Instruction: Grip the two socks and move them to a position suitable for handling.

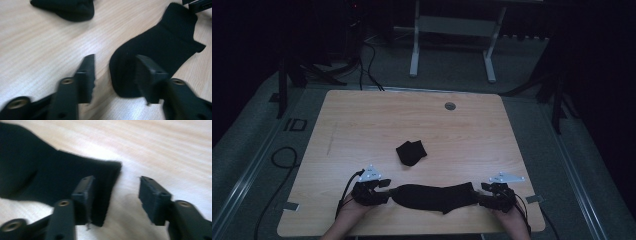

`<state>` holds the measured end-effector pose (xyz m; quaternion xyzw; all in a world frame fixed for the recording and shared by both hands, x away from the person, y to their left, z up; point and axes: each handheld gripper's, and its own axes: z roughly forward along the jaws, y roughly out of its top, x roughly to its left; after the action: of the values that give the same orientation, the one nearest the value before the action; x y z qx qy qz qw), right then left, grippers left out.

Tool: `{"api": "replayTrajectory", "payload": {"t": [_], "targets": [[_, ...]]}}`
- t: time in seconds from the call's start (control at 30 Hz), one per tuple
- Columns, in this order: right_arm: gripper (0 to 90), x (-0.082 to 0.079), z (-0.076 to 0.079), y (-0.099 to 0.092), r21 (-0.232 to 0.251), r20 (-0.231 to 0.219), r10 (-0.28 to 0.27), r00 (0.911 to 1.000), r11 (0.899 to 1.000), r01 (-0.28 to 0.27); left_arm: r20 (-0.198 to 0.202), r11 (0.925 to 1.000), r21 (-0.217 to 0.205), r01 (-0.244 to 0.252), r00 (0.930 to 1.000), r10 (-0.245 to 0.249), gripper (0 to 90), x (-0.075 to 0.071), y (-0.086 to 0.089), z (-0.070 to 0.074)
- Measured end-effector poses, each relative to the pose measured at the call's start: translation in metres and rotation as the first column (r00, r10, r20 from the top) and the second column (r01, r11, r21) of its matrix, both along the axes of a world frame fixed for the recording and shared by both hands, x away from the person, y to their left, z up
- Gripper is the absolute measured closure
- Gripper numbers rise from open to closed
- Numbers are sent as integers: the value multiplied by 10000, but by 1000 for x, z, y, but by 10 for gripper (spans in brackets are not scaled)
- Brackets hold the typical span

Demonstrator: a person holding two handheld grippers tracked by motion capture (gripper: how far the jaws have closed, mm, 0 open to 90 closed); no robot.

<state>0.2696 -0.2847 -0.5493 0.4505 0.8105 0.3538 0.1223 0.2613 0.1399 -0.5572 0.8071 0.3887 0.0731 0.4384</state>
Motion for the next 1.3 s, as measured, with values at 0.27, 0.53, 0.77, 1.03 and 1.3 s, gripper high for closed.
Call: {"api": "replayTrajectory", "payload": {"t": [0.27,0.53,0.77,1.03,1.3], "targets": [[275,13,21,10,121,679,371,9970,9992,-380,306,9987,-45,-510,9982,511,327,0,12,3],[240,51,46,69,242,1394,1302,9816,9906,-1349,761,9969,-105,-780,9940,786,312,-1,22,1],[353,82,56,125,393,1437,2200,9648,9729,-2277,790,9968,-178,-776,9938,788,312,-1,21,-3],[382,123,40,188,164,952,2720,9576,9614,-2748,721,9958,-335,-852,9936,875,312,2,24,-4],[336,145,7,216,-618,236,2576,9660,9648,-2558,633,9949,-444,-902,9937,929,312,3,26,-5]]}}
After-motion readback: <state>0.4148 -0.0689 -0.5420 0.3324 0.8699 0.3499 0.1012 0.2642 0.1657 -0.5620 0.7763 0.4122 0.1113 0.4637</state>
